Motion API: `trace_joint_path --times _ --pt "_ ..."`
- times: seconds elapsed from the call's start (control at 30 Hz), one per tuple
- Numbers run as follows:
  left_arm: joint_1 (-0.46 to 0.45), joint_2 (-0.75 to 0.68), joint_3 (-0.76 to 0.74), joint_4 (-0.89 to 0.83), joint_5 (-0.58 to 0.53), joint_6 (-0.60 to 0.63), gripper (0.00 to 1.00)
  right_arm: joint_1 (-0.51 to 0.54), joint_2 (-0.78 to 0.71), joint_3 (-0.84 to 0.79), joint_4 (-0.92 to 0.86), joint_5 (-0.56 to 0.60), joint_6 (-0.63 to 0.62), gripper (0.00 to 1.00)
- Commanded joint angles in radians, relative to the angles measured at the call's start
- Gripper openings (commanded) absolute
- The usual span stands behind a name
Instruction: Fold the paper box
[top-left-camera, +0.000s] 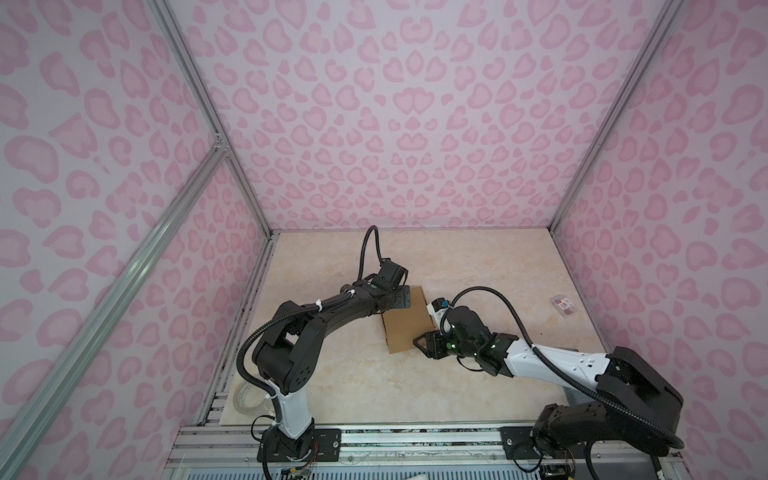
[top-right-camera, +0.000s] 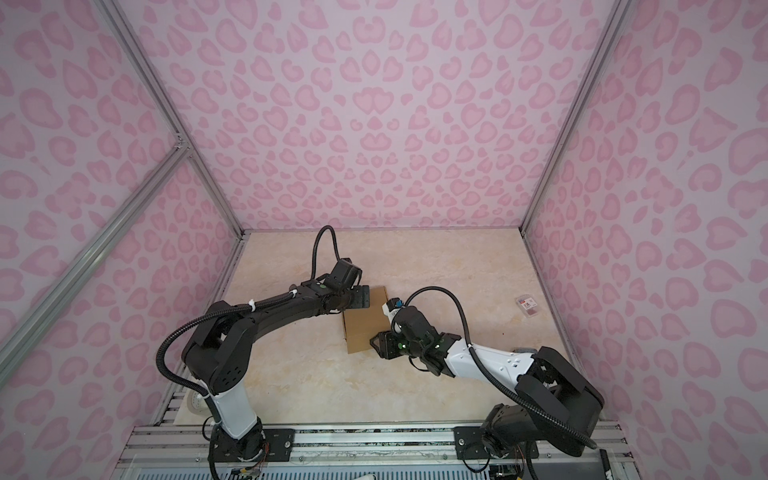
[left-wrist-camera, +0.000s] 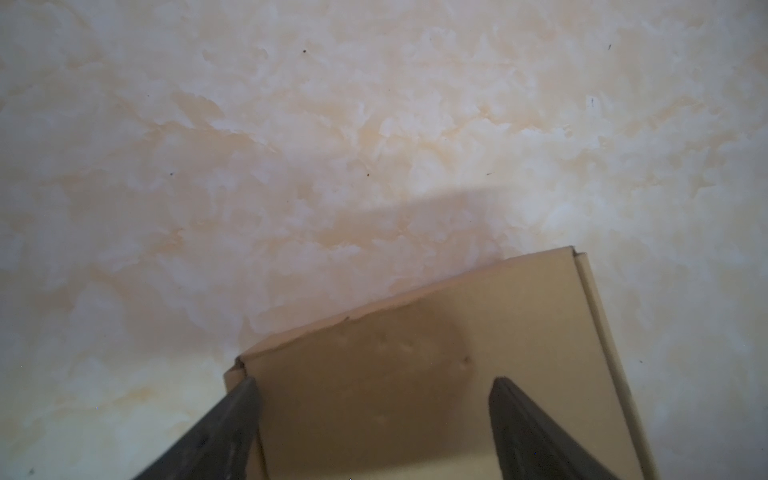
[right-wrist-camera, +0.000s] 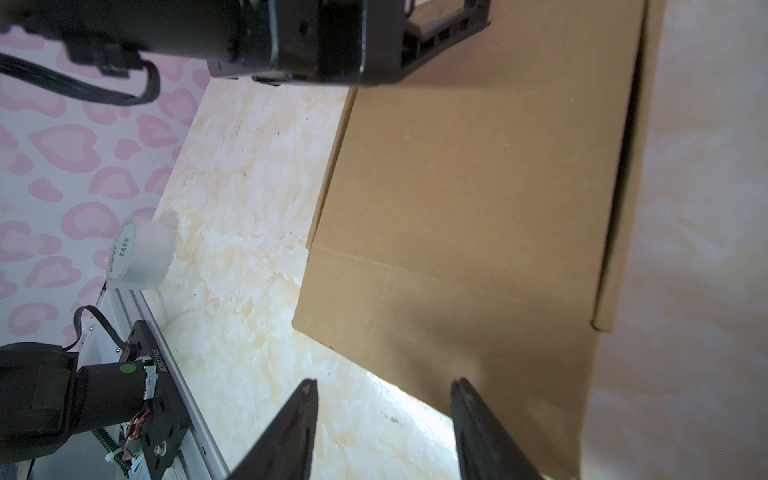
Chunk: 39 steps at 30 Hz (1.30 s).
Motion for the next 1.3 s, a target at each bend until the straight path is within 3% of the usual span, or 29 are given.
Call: trace_joint_path --times 0.0,1.27 --pt "0.001 0.016 0.0 -0.055 0.019 -0.003 0.89 0.003 0.007 -0.002 0.024 0.005 0.004 0.54" --pt "-0.017 0.057 0.005 -0.063 0.091 -0.007 0.87 0.004 0.099 -0.003 0.086 0.026 -0.005 0.53"
